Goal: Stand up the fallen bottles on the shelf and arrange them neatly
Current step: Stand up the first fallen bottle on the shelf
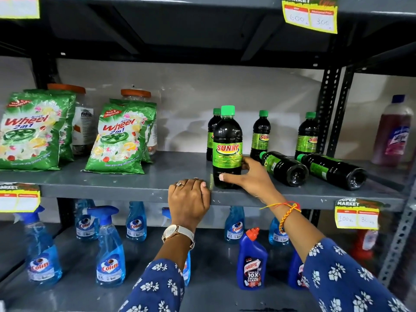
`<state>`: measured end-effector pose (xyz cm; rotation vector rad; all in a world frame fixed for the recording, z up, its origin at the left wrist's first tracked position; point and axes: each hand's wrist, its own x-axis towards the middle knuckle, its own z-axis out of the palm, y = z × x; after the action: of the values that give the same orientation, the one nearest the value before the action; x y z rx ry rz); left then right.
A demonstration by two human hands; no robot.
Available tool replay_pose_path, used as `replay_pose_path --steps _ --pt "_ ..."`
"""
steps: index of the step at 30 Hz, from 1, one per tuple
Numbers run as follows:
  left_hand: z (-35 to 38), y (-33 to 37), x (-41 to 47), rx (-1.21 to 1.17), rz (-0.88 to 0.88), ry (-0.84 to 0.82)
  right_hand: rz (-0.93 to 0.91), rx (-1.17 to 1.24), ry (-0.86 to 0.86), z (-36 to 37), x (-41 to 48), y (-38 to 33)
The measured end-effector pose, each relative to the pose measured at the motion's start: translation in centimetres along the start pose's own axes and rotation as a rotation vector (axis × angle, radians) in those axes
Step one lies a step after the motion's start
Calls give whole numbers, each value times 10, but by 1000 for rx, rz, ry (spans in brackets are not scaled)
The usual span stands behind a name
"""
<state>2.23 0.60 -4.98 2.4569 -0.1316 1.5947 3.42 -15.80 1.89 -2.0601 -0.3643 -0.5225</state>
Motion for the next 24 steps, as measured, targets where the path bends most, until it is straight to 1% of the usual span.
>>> replay_pose_path --steps 13,15,17,19,20,21,22,24 --pt "-2 1 -1 12 3 -41 5 2 -36 -3 -10 -7" --pt "-1 3 -2 -9 8 -24 18 33 -29 -8 -12 -8" --pt "-1 2 -2 -58 -38 35 40 99 67 -21 -12 -7" --pt "-1 5 -5 -130 -61 166 4 56 247 -46 -8 -2" --pt "-1 11 -7 -148 -10 226 -17 -27 335 -62 -2 1" --pt "-2 21 -9 -155 77 263 -22 -130 394 -76 5 3" --pt "-2 36 -10 -164 183 268 -11 -231 419 -91 12 4" --pt "1 71 -7 -188 349 191 19 -387 363 -113 22 -1"
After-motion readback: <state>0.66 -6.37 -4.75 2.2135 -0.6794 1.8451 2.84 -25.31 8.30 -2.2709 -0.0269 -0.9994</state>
